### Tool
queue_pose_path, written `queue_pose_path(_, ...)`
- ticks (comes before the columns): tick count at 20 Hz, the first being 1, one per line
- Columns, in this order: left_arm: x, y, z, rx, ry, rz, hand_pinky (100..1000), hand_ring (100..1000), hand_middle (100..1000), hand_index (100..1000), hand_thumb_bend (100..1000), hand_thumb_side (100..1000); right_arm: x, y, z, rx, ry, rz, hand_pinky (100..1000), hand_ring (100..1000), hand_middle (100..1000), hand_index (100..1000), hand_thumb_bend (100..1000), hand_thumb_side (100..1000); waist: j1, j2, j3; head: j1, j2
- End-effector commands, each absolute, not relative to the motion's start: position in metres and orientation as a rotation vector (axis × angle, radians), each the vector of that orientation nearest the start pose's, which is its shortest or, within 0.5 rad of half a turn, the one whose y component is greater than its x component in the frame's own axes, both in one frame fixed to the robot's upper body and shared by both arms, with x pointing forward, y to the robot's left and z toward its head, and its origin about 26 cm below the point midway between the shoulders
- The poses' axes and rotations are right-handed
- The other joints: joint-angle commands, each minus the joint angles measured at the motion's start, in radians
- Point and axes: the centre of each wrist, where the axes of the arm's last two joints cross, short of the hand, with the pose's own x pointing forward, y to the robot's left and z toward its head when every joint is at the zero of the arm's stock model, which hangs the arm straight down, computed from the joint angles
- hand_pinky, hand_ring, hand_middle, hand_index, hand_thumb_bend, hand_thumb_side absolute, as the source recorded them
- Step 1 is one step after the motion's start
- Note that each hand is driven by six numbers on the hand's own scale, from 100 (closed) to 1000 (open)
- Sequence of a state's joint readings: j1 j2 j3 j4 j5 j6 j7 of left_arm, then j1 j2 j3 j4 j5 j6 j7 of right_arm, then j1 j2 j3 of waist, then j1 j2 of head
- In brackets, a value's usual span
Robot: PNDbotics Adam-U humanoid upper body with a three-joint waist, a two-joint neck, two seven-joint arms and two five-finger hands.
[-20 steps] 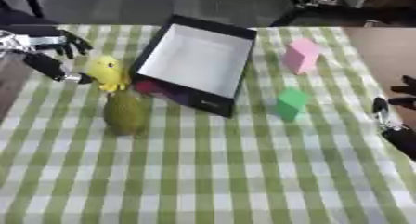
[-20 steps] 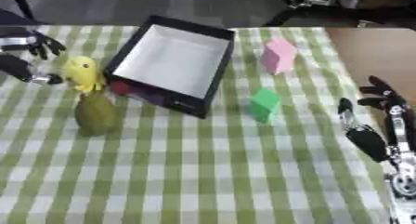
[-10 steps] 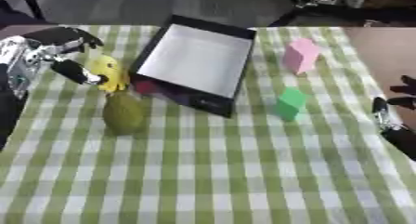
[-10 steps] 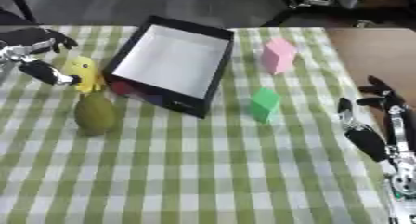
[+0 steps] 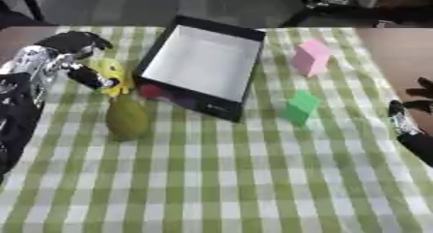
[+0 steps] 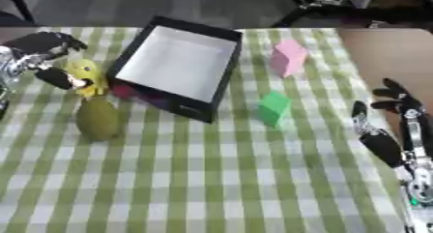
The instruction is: Pick up objects on the table and place them in the box.
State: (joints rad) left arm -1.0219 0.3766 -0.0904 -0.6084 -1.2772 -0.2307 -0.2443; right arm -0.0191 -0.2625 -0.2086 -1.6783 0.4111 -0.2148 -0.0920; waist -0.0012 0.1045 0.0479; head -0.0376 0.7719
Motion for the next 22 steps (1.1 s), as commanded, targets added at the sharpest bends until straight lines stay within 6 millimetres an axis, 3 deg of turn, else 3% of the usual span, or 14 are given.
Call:
queue_pose_path(1, 0.501, 0.287, 0.155, 1.089, -1.127, -1.595, 745, 722, 762, 895, 431, 364, 0.278, -0.357, 0.06, -0.765, -1.861, 0.385, 812, 693, 742, 925, 224, 529, -0.009, -0.01, -0.003, 0.004, -0.002)
queue_pose_path(2, 0.501, 0.288, 0.152, 1.088, -1.12, -1.595, 740, 715, 756, 884, 361, 363, 0.278, -0.357, 0.06, -0.765, -1.862, 0.385, 812, 693, 742, 925, 224, 529, -0.009, -0.009, -0.003, 0.004, -0.002)
queue_pose_path(4, 0.5, 0.288, 0.147, 1.082, -1.106, -1.599, 728, 700, 745, 873, 327, 310, 0.278, -0.357, 0.06, -0.765, -1.863, 0.384, 812, 693, 742, 925, 223, 530, -0.009, -0.008, -0.005, 0.004, -0.002)
queue_pose_path(5, 0.5, 0.289, 0.146, 1.079, -1.1, -1.604, 686, 639, 686, 831, 266, 208, 0.278, -0.357, 0.06, -0.765, -1.862, 0.383, 812, 693, 742, 925, 222, 530, -0.009, -0.007, -0.005, 0.004, -0.002)
queue_pose_path(6, 0.5, 0.289, 0.145, 1.074, -1.094, -1.61, 673, 623, 666, 819, 255, 188, 0.278, -0.357, 0.06, -0.765, -1.861, 0.383, 812, 693, 741, 925, 221, 531, -0.009, -0.006, -0.005, 0.005, -0.002)
queue_pose_path(7, 0.5, 0.29, 0.145, 1.073, -1.091, -1.615, 613, 553, 574, 758, 190, 103, 0.278, -0.358, 0.06, -0.766, -1.86, 0.383, 812, 692, 741, 925, 218, 531, -0.008, -0.006, -0.005, 0.006, -0.002)
queue_pose_path(10, 0.5, 0.292, 0.148, 1.1, -1.108, -1.606, 511, 448, 452, 668, 130, 106, 0.278, -0.358, 0.06, -0.767, -1.859, 0.38, 812, 692, 741, 925, 215, 532, -0.008, -0.006, -0.004, 0.006, -0.002)
queue_pose_path(11, 0.5, 0.292, 0.15, 1.12, -1.125, -1.594, 445, 370, 366, 598, 100, 107, 0.278, -0.358, 0.06, -0.768, -1.859, 0.379, 812, 692, 741, 925, 213, 533, -0.009, -0.007, -0.004, 0.006, -0.002)
queue_pose_path(14, 0.499, 0.294, 0.157, 1.171, -1.198, -1.539, 369, 294, 279, 523, 100, 113, 0.278, -0.358, 0.059, -0.77, -1.856, 0.377, 812, 692, 741, 925, 211, 533, -0.009, -0.008, -0.004, 0.005, -0.002)
queue_pose_path(16, 0.499, 0.296, 0.174, 1.203, -1.276, -1.493, 358, 284, 264, 514, 100, 116, 0.277, -0.359, 0.059, -0.773, -1.855, 0.377, 812, 692, 741, 925, 210, 532, -0.009, -0.009, -0.003, 0.003, -0.002)
queue_pose_path(22, 0.493, 0.285, 0.249, 1.245, -1.563, -1.381, 351, 280, 255, 522, 100, 127, 0.277, -0.36, 0.059, -0.776, -1.849, 0.381, 812, 692, 741, 925, 207, 532, -0.007, -0.012, -0.001, 0.003, -0.002)
